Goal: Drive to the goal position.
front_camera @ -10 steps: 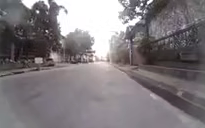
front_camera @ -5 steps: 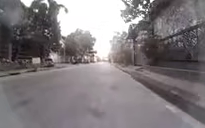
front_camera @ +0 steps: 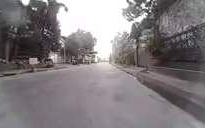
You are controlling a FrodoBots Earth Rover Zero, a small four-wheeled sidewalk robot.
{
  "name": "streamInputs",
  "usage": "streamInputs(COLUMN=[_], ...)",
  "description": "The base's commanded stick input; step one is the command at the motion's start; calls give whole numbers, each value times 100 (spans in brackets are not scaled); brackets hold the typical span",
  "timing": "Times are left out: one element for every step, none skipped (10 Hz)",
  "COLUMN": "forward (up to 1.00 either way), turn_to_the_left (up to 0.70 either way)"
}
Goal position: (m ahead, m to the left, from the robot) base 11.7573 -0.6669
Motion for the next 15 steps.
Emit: streamInputs(forward=[100, 100, 100, 100, 100, 100, 100, 100, 100, 100, 100, 100, 100, 100, 100], turn_to_the_left=[-35, -15, 0, 0, 0, 0, 0, 0, 0, 0, 0, 0, 0, 0, 0])
